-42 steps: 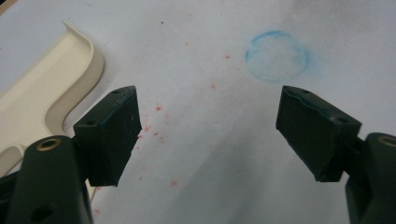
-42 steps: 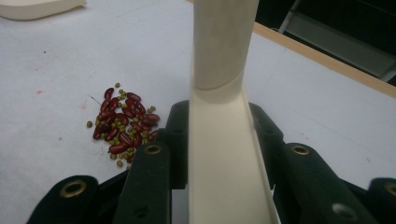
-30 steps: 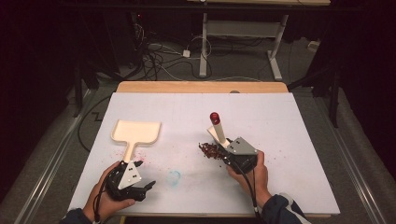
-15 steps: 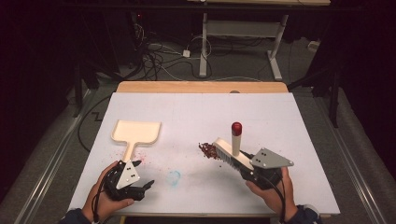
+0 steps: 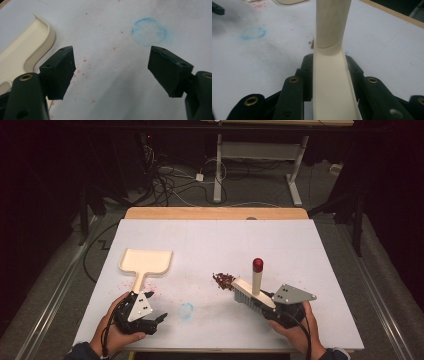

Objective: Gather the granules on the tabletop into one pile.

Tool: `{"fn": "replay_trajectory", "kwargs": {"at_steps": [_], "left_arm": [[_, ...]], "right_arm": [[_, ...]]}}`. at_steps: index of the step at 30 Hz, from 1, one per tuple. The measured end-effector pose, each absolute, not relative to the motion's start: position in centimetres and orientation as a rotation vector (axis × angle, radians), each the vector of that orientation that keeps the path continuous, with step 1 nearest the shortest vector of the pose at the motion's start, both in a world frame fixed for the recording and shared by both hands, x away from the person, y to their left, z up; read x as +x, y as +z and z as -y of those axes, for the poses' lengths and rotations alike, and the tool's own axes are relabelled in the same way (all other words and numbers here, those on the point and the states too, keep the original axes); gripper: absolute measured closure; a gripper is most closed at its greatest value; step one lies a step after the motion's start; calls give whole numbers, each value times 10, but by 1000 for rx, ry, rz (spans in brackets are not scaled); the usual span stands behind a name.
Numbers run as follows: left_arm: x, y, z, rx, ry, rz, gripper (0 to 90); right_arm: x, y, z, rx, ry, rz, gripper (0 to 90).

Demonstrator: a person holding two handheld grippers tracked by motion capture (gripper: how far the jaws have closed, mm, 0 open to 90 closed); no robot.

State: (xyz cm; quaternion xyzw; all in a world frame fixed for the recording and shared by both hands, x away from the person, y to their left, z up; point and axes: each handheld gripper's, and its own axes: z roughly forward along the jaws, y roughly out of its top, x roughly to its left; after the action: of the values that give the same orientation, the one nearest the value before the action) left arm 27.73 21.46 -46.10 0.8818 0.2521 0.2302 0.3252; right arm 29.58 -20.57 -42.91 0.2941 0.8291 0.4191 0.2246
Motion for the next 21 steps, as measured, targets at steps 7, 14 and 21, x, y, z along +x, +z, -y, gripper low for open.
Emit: {"fn": "replay_trajectory", "kwargs": {"at_steps": [7, 14, 21], "left_arm": [[276, -461, -215, 2316, 607, -656, 216], [276, -461, -216, 2317, 615, -664, 216], [275, -458, -224, 2288, 624, -708, 216]], "right_arm": [[306, -425, 211, 844, 1173, -2267, 678], [298, -403, 231, 782, 1218, -2333, 677], [277, -388, 253, 707, 1201, -2427, 676]]}}
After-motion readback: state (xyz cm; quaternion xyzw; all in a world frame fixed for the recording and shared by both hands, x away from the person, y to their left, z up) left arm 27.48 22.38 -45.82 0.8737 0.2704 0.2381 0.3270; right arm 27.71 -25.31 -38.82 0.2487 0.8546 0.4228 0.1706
